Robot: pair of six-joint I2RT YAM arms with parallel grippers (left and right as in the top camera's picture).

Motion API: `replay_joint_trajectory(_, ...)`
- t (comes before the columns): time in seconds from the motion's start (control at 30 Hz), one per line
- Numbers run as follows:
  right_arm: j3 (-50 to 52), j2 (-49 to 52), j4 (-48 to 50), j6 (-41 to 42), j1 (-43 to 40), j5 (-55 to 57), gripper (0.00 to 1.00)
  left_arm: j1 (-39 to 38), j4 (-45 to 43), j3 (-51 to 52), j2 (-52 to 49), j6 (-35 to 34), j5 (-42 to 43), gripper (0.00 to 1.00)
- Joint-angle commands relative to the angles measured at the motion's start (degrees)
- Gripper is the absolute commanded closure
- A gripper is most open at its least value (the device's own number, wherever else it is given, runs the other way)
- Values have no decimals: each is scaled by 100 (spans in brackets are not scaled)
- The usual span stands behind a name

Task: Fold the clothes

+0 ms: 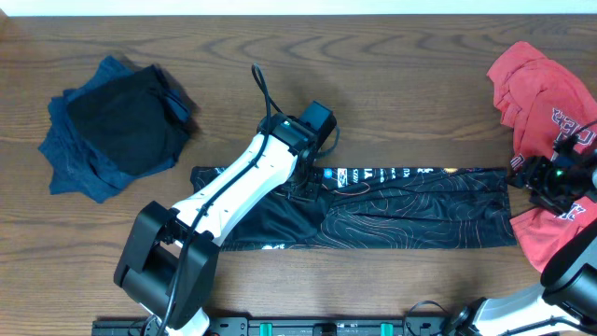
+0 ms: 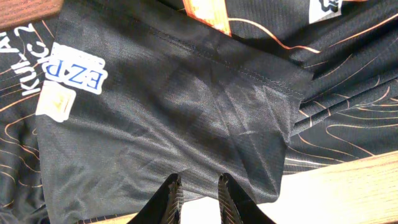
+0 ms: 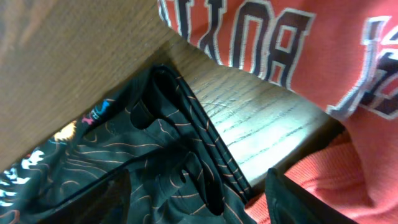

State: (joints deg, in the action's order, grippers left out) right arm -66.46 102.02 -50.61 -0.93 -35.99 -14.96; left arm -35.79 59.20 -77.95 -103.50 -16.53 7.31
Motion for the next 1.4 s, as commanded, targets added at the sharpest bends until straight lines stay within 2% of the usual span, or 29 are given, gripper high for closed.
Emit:
replay_joint_trajectory(0.0,234,-42,188,-199,140,313,27,0,28,37,-20,-48,-33,77)
replay_joint_trajectory(0.33,1281,-37,1152,-304,195,271,26,0,28,37,-20,-48,-33,77)
replay_joint_trajectory(0.53,1497,-37,990,-304,195,271,33,0,-17,37,-20,-44,-35,77)
replay_joint_trajectory(0.9,1497,-37,741,-302,293,57,37,0,-33,37,-20,-4,-35,77)
replay_joint_trajectory(1.03,1497,-37,785,-302,374,33,48,0,-33,37,-20,-4,-35,77)
replay_joint_trajectory(1.17,1497,-37,820,-302,457,13,50,0,-33,37,-20,-4,-35,77)
replay_joint_trajectory(1.37,1495,-37,848,-299,498,15,81,0,-33,37,-20,-4,-35,77)
